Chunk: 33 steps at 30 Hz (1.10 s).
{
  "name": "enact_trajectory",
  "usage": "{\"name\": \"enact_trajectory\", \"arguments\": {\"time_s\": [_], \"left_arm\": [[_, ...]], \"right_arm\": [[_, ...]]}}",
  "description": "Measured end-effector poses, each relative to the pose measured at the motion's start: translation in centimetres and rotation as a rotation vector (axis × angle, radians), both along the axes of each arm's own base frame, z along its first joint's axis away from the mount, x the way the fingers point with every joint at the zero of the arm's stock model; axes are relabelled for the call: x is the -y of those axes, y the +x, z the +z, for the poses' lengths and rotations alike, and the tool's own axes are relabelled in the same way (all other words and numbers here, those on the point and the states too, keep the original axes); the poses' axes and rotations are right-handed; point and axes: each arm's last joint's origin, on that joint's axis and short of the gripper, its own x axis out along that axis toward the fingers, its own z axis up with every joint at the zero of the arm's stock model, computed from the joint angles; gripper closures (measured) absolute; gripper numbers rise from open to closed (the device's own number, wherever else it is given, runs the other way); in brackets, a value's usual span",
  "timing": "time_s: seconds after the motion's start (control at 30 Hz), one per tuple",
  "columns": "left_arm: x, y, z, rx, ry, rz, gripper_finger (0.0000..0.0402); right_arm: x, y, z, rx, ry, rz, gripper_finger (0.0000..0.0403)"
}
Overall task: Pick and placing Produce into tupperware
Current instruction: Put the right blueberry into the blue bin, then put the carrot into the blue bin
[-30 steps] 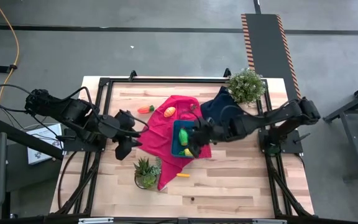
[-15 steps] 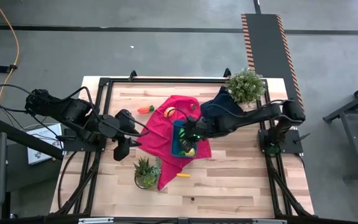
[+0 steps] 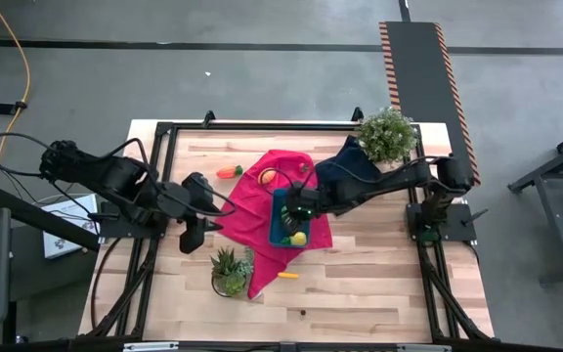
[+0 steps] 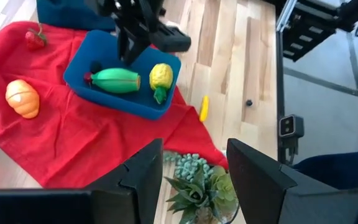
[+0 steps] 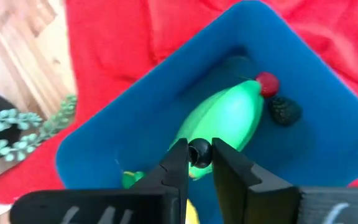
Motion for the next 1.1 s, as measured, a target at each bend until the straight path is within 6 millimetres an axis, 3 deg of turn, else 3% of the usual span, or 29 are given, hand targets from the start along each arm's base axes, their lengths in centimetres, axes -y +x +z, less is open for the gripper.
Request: {"name": "enact_trajectory", "arguments": {"time_s": [0.37,0.77,1.1], "left_arm": [[0.0,0.2,-1.3,-0.040,0.006,0.006,0.0236],[-0.1,0.1,-1.4,-0.047,0.072,0.006,0.0236],[-1.4,-0.2,-1.8,-0.092,0.169,0.132,0.0236]], "right_arm": [[0.4,0.0,-0.1,-0.011,0.019,0.012,0.0358],[0.4,0.2,0.1,0.018,0.075,-0.004,0.0280],[0.4,0.7,0.7,0.102,0.084,-0.012,0.0273]]}}
